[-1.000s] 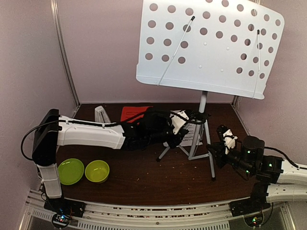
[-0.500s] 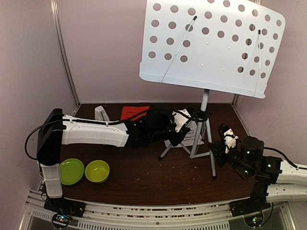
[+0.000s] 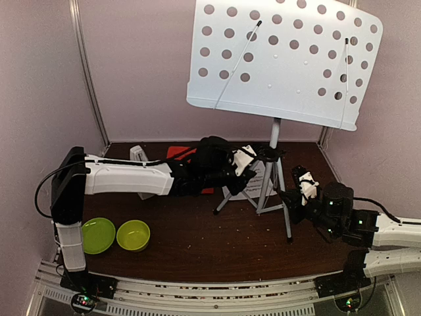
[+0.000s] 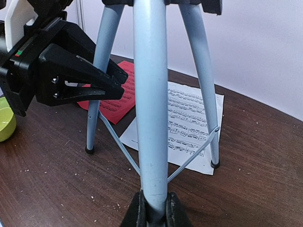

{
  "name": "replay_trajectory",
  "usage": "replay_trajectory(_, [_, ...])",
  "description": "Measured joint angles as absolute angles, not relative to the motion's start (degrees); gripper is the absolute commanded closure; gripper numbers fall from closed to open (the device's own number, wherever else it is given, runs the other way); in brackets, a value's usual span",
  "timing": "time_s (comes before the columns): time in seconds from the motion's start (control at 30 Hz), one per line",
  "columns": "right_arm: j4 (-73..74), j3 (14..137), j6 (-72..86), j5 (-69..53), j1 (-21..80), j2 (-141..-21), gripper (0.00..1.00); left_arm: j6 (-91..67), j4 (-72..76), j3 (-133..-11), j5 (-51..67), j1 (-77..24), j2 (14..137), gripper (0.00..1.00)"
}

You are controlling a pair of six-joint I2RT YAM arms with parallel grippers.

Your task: Set up the instrument practice props

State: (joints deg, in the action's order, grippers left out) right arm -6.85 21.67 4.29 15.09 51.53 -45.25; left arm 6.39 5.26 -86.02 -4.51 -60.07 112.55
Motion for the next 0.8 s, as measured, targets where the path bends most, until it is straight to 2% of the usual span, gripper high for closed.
replay_trajectory(0.57, [4.54,22.35,4.51,10.87,51.29,-36.34,1.00,9.98,11.05,-82.48,1.23,-60.16,111.77,1.00])
replay_trajectory(0.8, [5.28,22.37,6.22,10.79,51.29,-36.21,1.00,11.18,7.38,-84.44,2.33,-60.10,111.79,1.00])
